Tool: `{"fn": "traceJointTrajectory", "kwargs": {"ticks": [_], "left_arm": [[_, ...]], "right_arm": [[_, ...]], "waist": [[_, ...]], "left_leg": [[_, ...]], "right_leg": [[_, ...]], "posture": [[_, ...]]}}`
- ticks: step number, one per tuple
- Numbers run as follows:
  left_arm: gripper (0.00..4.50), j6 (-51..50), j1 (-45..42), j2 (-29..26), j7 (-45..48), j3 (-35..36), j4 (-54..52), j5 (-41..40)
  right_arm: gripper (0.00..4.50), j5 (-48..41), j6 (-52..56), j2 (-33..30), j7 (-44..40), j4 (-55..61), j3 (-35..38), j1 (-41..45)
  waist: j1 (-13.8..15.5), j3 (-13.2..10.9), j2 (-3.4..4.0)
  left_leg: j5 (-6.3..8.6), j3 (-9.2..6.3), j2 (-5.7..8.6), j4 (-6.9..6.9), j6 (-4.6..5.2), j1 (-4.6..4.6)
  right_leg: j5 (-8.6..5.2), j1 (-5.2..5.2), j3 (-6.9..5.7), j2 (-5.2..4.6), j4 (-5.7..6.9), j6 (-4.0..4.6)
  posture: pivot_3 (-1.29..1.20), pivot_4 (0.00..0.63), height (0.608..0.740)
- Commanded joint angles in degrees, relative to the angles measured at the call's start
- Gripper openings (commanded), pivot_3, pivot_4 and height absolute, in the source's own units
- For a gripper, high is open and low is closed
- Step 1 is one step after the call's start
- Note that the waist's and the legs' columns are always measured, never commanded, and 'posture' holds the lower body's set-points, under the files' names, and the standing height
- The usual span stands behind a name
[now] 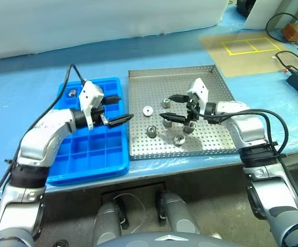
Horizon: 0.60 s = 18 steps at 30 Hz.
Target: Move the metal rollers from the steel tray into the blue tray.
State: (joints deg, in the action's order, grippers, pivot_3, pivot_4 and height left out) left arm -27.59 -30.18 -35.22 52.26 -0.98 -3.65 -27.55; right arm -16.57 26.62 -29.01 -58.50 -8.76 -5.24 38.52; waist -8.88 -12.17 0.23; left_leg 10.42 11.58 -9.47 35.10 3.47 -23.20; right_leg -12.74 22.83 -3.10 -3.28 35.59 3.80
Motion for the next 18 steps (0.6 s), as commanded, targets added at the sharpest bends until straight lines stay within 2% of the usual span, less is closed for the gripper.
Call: {"fn": "traceJointTrajectory", "kwargs": {"ticks": [1, 8, 14, 18], "left_arm": [[4.49, 6.58, -7.82, 0.52, 3.14, -2.43, 8.94, 5.25], [4.49, 20.74, -23.42, 4.86, 6.72, -10.27, 41.25, 19.3], [4.49, 29.83, -29.54, 8.03, 13.33, -12.56, 53.82, 24.09], [4.49, 33.14, -31.98, 10.11, 17.57, -12.91, 57.7, 25.53]], "right_arm": [[4.48, -1.68, 0.21, -0.44, 1.35, 4.38, 2.36, 0.39], [4.48, -1.45, 0.81, -0.84, 3.96, 8.14, 2.41, -3.63], [4.48, -2.13, 2.0, -0.28, 7.01, 11.95, 3.26, -5.9], [4.48, -2.27, 2.24, -0.32, 8.31, 13.32, 3.45, -7.05]], "waist": [[-0.46, 0.01, -0.01], [-2.98, 0.02, -0.01], [-6.11, 0.02, -0.01], [-7.01, 0.03, -0.02]], "left_leg": [[0.0, 0.0, 0.0, 0.01, 0.0, 0.01], [-0.01, -0.01, 0.06, -0.02, 0.33, -0.14], [0.18, -0.04, 0.13, 0.01, 0.69, -0.8], [0.22, -0.04, 0.14, 0.04, 0.76, -0.87]], "right_leg": [[0.0, -0.02, 0.0, 0.0, -0.01, 0.0], [0.0, -0.01, -0.01, 0.01, -0.26, -0.02], [0.14, 0.3, -0.12, -0.04, -0.81, -0.19], [0.14, 0.33, -0.17, -0.06, -0.83, -0.19]], "posture": [[-0.68, 0.15, 0.74], [-0.76, 0.15, 0.74], [-0.82, 0.15, 0.74], [-0.84, 0.15, 0.74]]}}
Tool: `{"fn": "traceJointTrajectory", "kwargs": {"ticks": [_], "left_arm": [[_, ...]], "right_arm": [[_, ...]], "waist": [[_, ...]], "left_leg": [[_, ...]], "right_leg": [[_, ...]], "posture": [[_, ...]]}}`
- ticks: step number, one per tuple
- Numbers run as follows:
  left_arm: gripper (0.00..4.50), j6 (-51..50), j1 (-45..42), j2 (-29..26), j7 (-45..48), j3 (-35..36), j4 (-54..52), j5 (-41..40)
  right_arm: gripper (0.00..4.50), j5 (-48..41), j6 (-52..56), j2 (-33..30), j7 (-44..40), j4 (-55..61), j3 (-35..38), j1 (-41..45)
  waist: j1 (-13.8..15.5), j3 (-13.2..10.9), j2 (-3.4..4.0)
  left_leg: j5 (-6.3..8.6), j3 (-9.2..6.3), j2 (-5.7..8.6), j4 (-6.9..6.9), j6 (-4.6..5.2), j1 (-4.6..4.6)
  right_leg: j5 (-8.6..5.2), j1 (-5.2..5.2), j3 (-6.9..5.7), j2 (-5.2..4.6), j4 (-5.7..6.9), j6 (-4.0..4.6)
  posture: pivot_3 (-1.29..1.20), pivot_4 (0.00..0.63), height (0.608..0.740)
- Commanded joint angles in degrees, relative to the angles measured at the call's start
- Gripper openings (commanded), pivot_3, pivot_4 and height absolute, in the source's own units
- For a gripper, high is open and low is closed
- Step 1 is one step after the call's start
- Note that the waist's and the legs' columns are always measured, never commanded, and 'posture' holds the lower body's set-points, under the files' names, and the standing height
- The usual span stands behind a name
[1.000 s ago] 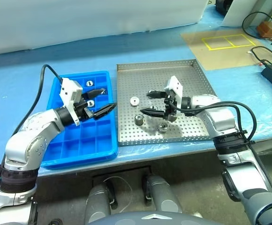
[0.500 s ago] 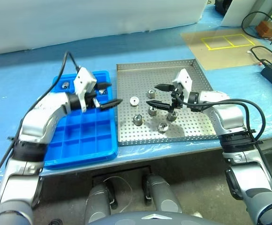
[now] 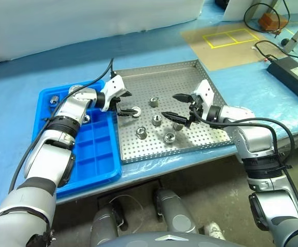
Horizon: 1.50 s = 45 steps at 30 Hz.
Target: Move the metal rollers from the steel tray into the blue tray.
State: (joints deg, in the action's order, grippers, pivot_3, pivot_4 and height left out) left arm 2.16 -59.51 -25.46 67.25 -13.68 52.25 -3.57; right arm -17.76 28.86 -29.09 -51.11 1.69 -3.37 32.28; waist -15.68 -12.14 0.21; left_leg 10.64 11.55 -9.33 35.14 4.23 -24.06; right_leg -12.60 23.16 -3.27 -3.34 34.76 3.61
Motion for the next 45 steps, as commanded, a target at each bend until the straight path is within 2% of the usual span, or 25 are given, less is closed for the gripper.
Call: {"fn": "traceJointTrajectory", "kwargs": {"ticks": [1, 10, 19, 22, 25, 26, 31, 34, 37, 41, 45], "left_arm": [[4.49, 4.26, -3.26, 0.67, 2.19, -0.66, 3.21, 2.81], [4.49, 10.0, -6.14, 1.81, -3.27, -4.37, 12.49, 13.4], [4.49, 10.02, -5.0, 2.69, -3.43, -5.27, 14.88, 17.72], [3.97, 12.55, -3.98, 2.1, -0.86, -5.42, 14.51, 17.87], [2.97, 11.27, -4.02, 1.77, -3.79, -5.35, 15.39, 19.12], [2.97, 10.96, -4.07, 1.57, -4.53, -5.41, 15.76, 19.61], [1.76, 12.12, -2.79, 0.25, -3.25, -5.2, 14.88, 19.6], [1.76, 11.66, -2.48, -0.44, -3.28, -4.09, 13.78, 18.69], [1.76, 12.03, -2.12, -0.53, -3.0, -0.31, 9.7, 14.55], [1.76, 8.72, 0.94, -1.27, 0.84, 5.46, -3.06, 6.34], [1.76, 0.57, 8.72, -7.97, 3.6, 8.2, -24.08, 1.97]], "right_arm": [[4.48, -1.11, 0.07, -0.33, 1.21, 3.06, 1.71, -0.95], [4.48, -1.11, -0.15, -0.7, 3.28, 3.46, 2.49, -2.0], [4.48, -0.56, -0.8, -0.68, 4.99, 3.21, 2.19, -2.5], [4.5, -0.45, -1.12, -0.74, 5.17, 2.93, 2.02, -2.5], [4.5, -1.37, -0.54, -0.47, 5.34, 3.23, 2.56, -2.42], [4.5, -1.42, -0.53, -0.56, 5.3, 3.28, 2.59, -2.35], [4.5, -1.26, -1.16, 0.0, 5.41, 2.04, 2.24, -1.97], [4.5, -0.96, -1.67, 0.76, 5.47, 1.12, 1.65, -1.06], [4.5, -0.9, -1.99, 1.19, 5.07, 0.69, 1.27, -0.64], [4.5, -0.99, -2.09, 1.7, 4.36, 0.63, 0.6, -0.18], [4.5, -1.47, -2.13, 3.0, 1.62, 0.31, -1.45, 1.5]], "waist": [[-0.45, 0.0, 0.0], [-3.28, 0.0, -0.01], [-4.32, 0.01, -0.02], [-4.46, 0.02, -0.03], [-4.85, 0.02, -0.03], [-5.05, 0.02, -0.04], [-5.83, 0.03, -0.04], [-6.15, 0.03, -0.04], [-6.68, 0.03, -0.04], [-6.85, 0.03, -0.04], [-7.3, 0.03, -0.04]], "left_leg": [[0.0, 0.0, 0.0, 0.0, 0.0, 0.0], [0.0, -0.03, 0.05, 0.1, 0.01, 0.01], [0.02, -0.15, 0.06, 0.11, 0.04, 0.01], [0.02, -0.19, 0.07, 0.16, 0.04, 0.08], [0.02, -0.23, 0.1, 0.17, 0.05, 0.07], [0.03, -0.25, 0.1, 0.17, 0.06, 0.06], [0.03, -0.35, 0.11, 0.19, 0.07, 0.1], [0.03, -0.38, 0.1, 0.19, 0.06, 0.23], [0.03, -0.41, 0.12, 0.19, 0.05, 0.33], [0.03, -0.52, 0.14, 0.19, 0.07, 0.04], [0.05, -0.55, 0.09, 0.17, 0.14, -0.23]], "right_leg": [[0.0, -0.02, -0.04, 0.0, 0.0, 0.0], [0.06, -0.11, -0.08, 0.0, -0.07, -0.1], [0.06, -0.26, -0.29, -0.02, -0.16, -0.12], [0.05, -0.39, -0.32, -0.03, -0.19, -0.12], [0.05, -0.43, -0.34, -0.05, -0.21, -0.13], [0.05, -0.44, -0.37, -0.06, -0.21, -0.13], [0.05, -0.55, -0.48, -0.07, -0.25, -0.13], [0.05, -0.68, -0.51, -0.07, -0.26, -0.13], [0.04, -0.82, -0.55, -0.08, -0.3, -0.15], [0.05, -0.67, -0.65, -0.11, -0.36, -0.13], [0.05, -0.35, -0.76, -0.18, -0.22, -0.11]], "posture": [[-0.84, 0.15, 0.74], [-0.87, 0.15, 0.74], [-0.88, 0.15, 0.74], [-0.88, 0.15, 0.74], [-0.87, 0.15, 0.74], [-0.87, 0.15, 0.74], [-0.85, 0.15, 0.74], [-0.84, 0.15, 0.74], [-0.83, 0.15, 0.74], [-0.79, 0.15, 0.74], [-0.76, 0.15, 0.74]]}}
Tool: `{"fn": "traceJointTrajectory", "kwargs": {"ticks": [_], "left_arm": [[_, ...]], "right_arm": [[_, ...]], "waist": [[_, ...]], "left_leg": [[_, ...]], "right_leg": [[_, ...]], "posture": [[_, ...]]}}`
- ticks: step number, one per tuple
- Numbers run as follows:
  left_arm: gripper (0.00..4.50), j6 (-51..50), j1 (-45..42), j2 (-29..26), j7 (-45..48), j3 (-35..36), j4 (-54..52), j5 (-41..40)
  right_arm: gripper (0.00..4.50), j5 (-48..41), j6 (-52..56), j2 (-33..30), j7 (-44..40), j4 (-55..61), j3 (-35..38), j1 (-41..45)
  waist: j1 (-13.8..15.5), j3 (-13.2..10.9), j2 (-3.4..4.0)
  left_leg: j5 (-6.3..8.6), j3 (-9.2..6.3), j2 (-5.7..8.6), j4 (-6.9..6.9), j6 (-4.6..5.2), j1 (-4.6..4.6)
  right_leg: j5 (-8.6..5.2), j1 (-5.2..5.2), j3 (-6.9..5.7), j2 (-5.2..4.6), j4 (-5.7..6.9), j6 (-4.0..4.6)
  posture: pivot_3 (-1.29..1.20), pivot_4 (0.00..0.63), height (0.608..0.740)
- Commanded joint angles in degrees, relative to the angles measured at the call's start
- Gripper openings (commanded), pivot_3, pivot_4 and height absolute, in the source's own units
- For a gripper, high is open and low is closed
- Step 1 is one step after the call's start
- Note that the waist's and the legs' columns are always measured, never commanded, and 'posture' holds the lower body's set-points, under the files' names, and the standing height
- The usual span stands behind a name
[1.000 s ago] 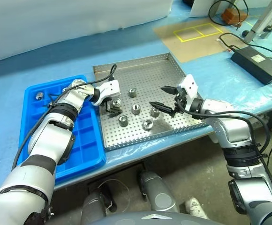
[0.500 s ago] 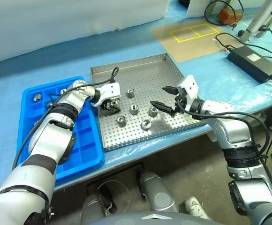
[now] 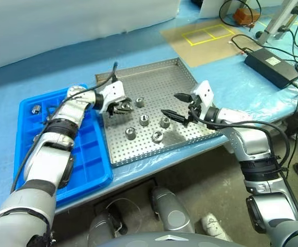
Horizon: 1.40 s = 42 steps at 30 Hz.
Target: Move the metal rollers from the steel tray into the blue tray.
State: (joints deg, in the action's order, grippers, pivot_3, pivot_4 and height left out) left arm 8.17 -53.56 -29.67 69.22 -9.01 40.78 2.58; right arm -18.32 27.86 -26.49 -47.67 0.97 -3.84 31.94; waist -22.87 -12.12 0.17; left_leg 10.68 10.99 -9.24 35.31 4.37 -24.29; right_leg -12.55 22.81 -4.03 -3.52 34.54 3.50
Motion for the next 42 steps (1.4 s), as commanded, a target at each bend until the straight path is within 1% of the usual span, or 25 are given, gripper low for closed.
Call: {"fn": "traceJointTrajectory", "kwargs": {"ticks": [1, 3, 5, 9, 11, 13, 15, 16, 19, 24, 27, 29, 34, 36, 42], "left_arm": [[1.76, -7.18, 4.47, -5.59, 2.2, 4.29, -16.77, -5.31], [1.76, -10.64, 8.35, -10.07, 3.65, 6.33, -24.81, -7.54], [1.76, -14.38, 11.44, -13.24, 3.99, 7.96, -30.57, -9.49], [1.76, -21.0, 23.38, -20.52, 0.96, 14.76, -43.5, -11.6], [1.76, -25.48, 29.8, -22.19, -1.21, 19.5, -49.44, -13.62], [1.76, -30.49, 35.84, -22.33, -3.68, 24.78, -55.0, -16.15], [1.76, -33.8, 40.9, -21.61, -6.53, 28.71, -59.48, -17.59], [1.76, -35.39, 43.28, -20.59, -8.36, 30.62, -61.55, -18.45], [1.76, -38.88, 48.42, -15.87, -15.67, 34.93, -65.14, -19.8], [1.76, -39.61, 56.11, -10.2, -26.45, 38.34, -69.9, -16.94], [1.76, -41.7, 59.09, -7.52, -30.57, 39.81, -73.66, -17.94], [1.76, -42.55, 61.85, -4.99, -32.99, 39.74, -76.45, -18.47], [1.76, -42.66, 64.44, -1.29, -37.22, 37.46, -77.62, -18.26], [1.76, -43.21, 63.72, -0.51, -38.69, 35.55, -75.36, -17.92], [1.76, -43.57, 62.2, -0.51, -40.68, 33.01, -72.1, -18.15]], "right_arm": [[4.5, 0.15, -2.29, 0.79, -2.22, -0.29, -1.95, 2.51], [4.5, 0.97, -3.75, 2.01, -3.56, -3.14, -3.5, 4.5], [4.5, 1.52, -5.2, 2.74, -5.08, -5.04, -4.7, 6.1], [4.5, 1.51, -8.65, 6.55, -11.29, -9.06, -8.67, 12.74], [4.5, -0.49, -8.59, 9.71, -14.84, -10.94, -9.34, 16.8], [4.5, -0.5, -9.97, 12.7, -18.0, -14.26, -10.32, 20.57], [4.5, 0.36, -12.24, 14.75, -21.02, -17.34, -11.47, 23.07], [4.5, 0.68, -13.27, 15.64, -22.48, -18.81, -12.04, 24.12], [4.5, 1.31, -15.66, 17.52, -25.78, -22.29, -13.08, 25.88], [4.5, 1.91, -17.5, 19.04, -28.61, -25.74, -13.32, 27.09], [4.5, 2.39, -18.13, 19.3, -29.52, -26.74, -13.22, 27.42], [4.5, 2.52, -18.2, 19.42, -30.14, -27.1, -13.15, 27.62], [4.5, 2.69, -18.5, 19.7, -30.93, -26.84, -12.91, 27.74], [4.5, 2.86, -18.65, 19.79, -30.97, -26.75, -12.93, 27.74], [4.5, 3.88, -19.0, 19.43, -30.51, -26.69, -12.84, 27.26]], "waist": [[-0.06, 0.0, 0.0], [-0.03, -0.01, 0.01], [0.17, -0.03, 0.05], [0.9, -0.07, 0.11], [1.28, -0.08, 0.14], [2.2, -0.11, 0.18], [3.67, -0.11, 0.18], [4.89, -0.11, 0.18], [8.33, -0.14, 0.23], [14.1, -0.14, 0.23], [17.24, -0.14, 0.22], [18.81, -0.15, 0.23], [21.59, -0.14, 0.22], [22.27, -0.14, 0.22], [22.22, -0.11, 0.16]], "left_leg": [[0.0, 0.0, -0.04, -0.01, 0.0, -0.01], [-0.02, 0.0, -0.12, -0.02, -0.03, 0.09], [-0.13, 0.0, -0.23, -0.04, -0.21, 0.17], [-0.25, -0.02, -0.29, -0.06, -0.42, 0.34], [-0.27, -0.02, -0.31, -0.06, -0.46, 0.38], [-0.3, -0.02, -0.36, -0.06, -0.5, 0.41], [-0.34, -0.03, -0.43, -0.06, -0.56, 0.42], [-0.35, -0.03, -0.46, -0.06, -0.59, 0.44], [-0.41, -0.06, -0.49, -0.13, -0.68, 0.54], [-0.44, -0.05, -0.49, -0.11, -0.74, 0.56], [-0.4, -0.01, -0.53, -0.11, -1.07, 0.66], [-0.44, 0.07, -0.55, -0.15, -1.15, 0.77], [-0.46, 0.35, -0.54, -0.28, -1.23, 1.09], [-0.5, 0.36, -0.54, -0.31, -1.3, 1.15], [-0.55, 0.38, -0.53, -0.37, -1.37, 1.16]], "right_leg": [[0.0, 0.07, -0.02, 0.01, 0.11, 0.01], [-0.06, 0.08, -0.09, 0.06, 0.22, 0.09], [-0.08, 0.08, -0.13, 0.12, 0.29, 0.13], [-0.06, -0.11, -0.22, 0.08, 0.37, 0.18], [-0.05, -0.13, -0.21, 0.07, 0.41, 0.19], [-0.04, -0.09, -0.19, 0.08, 0.5, 0.22], [-0.14, -0.03, -0.22, 0.08, 0.69, 0.38], [-0.18, -0.02, -0.24, 0.09, 0.75, 0.44], [-0.27, -0.07, -0.3, 0.09, 0.86, 0.58], [-0.27, -0.06, -0.25, 0.08, 0.95, 0.59], [-0.27, -0.04, -0.19, 0.09, 1.1, 0.6], [-0.28, -0.03, -0.09, 0.1, 1.17, 0.6], [-0.28, -0.09, 0.24, 0.12, 1.24, 0.6], [-0.28, -0.09, 0.3, 0.15, 1.25, 0.6], [-0.28, -0.04, 0.36, 0.17, 1.25, 0.6]], "posture": [[-0.73, 0.15, 0.74], [-0.7, 0.15, 0.74], [-0.68, 0.15, 0.74], [-0.58, 0.15, 0.74], [-0.51, 0.15, 0.74], [-0.47, 0.15, 0.74], [-0.4, 0.15, 0.74], [-0.39, 0.15, 0.74], [-0.32, 0.15, 0.74], [-0.25, 0.15, 0.74], [-0.22, 0.15, 0.74], [-0.21, 0.15, 0.74], [-0.2, 0.15, 0.74], [-0.2, 0.15, 0.74], [-0.22, 0.15, 0.74]]}}
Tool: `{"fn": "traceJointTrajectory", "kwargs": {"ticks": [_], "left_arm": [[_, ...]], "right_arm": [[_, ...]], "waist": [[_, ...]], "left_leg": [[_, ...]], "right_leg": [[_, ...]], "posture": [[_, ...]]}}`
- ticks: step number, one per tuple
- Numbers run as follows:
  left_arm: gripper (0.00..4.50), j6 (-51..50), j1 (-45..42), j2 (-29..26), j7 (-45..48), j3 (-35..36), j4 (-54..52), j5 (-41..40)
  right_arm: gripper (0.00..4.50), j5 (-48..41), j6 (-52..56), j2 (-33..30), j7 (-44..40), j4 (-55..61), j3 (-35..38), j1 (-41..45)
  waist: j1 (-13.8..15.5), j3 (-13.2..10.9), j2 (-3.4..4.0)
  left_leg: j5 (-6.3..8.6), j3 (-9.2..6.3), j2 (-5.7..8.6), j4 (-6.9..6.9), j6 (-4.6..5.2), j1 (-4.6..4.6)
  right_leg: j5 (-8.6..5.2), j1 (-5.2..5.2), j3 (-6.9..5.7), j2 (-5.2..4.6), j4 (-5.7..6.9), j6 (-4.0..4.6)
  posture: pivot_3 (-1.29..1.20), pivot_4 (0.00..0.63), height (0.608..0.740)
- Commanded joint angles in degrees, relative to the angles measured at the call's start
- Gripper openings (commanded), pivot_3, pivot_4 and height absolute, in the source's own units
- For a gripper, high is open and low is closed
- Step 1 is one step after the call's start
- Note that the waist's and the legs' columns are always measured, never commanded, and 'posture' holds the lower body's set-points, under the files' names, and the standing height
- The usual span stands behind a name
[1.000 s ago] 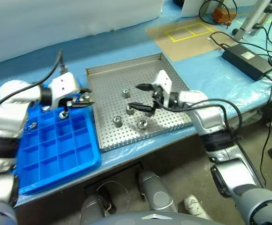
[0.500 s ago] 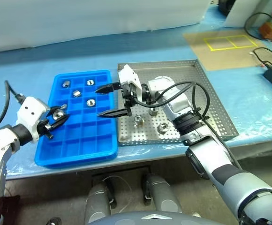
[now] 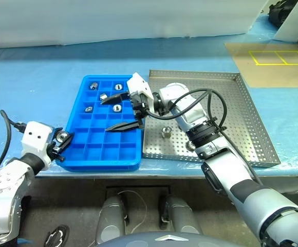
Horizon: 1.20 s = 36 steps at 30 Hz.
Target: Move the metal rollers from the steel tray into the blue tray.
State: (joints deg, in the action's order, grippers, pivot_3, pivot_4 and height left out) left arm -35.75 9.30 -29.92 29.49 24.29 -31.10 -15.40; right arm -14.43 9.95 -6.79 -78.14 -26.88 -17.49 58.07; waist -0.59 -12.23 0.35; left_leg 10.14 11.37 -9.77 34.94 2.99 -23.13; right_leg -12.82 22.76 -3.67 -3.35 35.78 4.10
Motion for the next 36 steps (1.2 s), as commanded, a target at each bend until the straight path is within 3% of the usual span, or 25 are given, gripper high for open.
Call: {"fn": "traceJointTrajectory", "kwargs": {"ticks": [1, 8, 16, 20, 27, 36], "left_arm": [[1.76, 0.5, -0.71, -0.23, -1.06, -0.61, -0.05, -0.24], [1.76, 1.73, -4.24, 1.74, -4.65, -2.8, 3.53, 0.25], [4.37, -0.02, -6.48, 0.24, -4.41, -3.86, 2.97, -1.15], [4.37, -0.87, -11.08, -1.98, -3.25, -5.38, 2.39, -2.37], [4.37, 2.0, -27.01, -9.99, 8.87, -11.77, 8.53, -5.99], [4.37, 9.34, -41.3, -9.6, 28.47, -28.68, 27.46, -4.31]], "right_arm": [[4.5, 0.1, -1.11, -0.4, -0.01, 1.27, 0.83, 1.01], [4.5, 1.07, -1.8, -1.05, 0.86, 2.18, 0.74, -0.39], [4.5, 1.05, -1.41, -1.13, 2.68, 2.02, 1.52, -0.56], [4.5, 0.51, 0.12, -1.88, 3.33, 2.47, 2.68, -0.32], [4.5, 0.98, 2.91, -7.11, 6.37, 4.28, 5.45, -2.3], [4.5, -0.08, 11.14, -20.02, 12.13, 15.92, 12.21, -11.67]], "waist": [[-0.06, 0.01, -0.01], [-0.17, 0.01, -0.02], [-0.29, 0.03, -0.05], [-0.11, 0.04, -0.07], [-0.25, 0.06, -0.11], [-2.42, 0.09, -0.13]], "left_leg": [[0.0, 0.0, 0.0, -0.02, 0.0, 0.0], [-0.05, 0.08, -0.01, -0.26, -0.07, -0.01], [-0.06, 0.11, -0.02, -0.28, -0.09, -0.04], [-0.07, 0.12, 0.0, -0.28, -0.09, -0.05], [-0.08, 0.14, 0.02, -0.23, -0.09, -0.05], [-0.04, 0.42, 0.09, -0.25, 0.06, -0.12]], "right_leg": [[0.0, 0.01, 0.01, 0.0, -0.01, 0.0], [0.0, 0.15, 0.04, 0.05, -0.05, 0.01], [0.0, 0.21, 0.06, 0.07, -0.05, 0.02], [0.0, 0.19, 0.06, 0.06, -0.05, 0.02], [0.01, 0.18, 0.1, 0.06, -0.03, 0.03], [0.01, 0.34, 0.41, 0.07, -0.11, 0.02]], "posture": [[-0.22, 0.15, 0.74], [-0.24, 0.15, 0.74], [-0.27, 0.15, 0.74], [-0.3, 0.15, 0.74], [-0.39, 0.15, 0.74], [-0.64, 0.15, 0.74]]}}
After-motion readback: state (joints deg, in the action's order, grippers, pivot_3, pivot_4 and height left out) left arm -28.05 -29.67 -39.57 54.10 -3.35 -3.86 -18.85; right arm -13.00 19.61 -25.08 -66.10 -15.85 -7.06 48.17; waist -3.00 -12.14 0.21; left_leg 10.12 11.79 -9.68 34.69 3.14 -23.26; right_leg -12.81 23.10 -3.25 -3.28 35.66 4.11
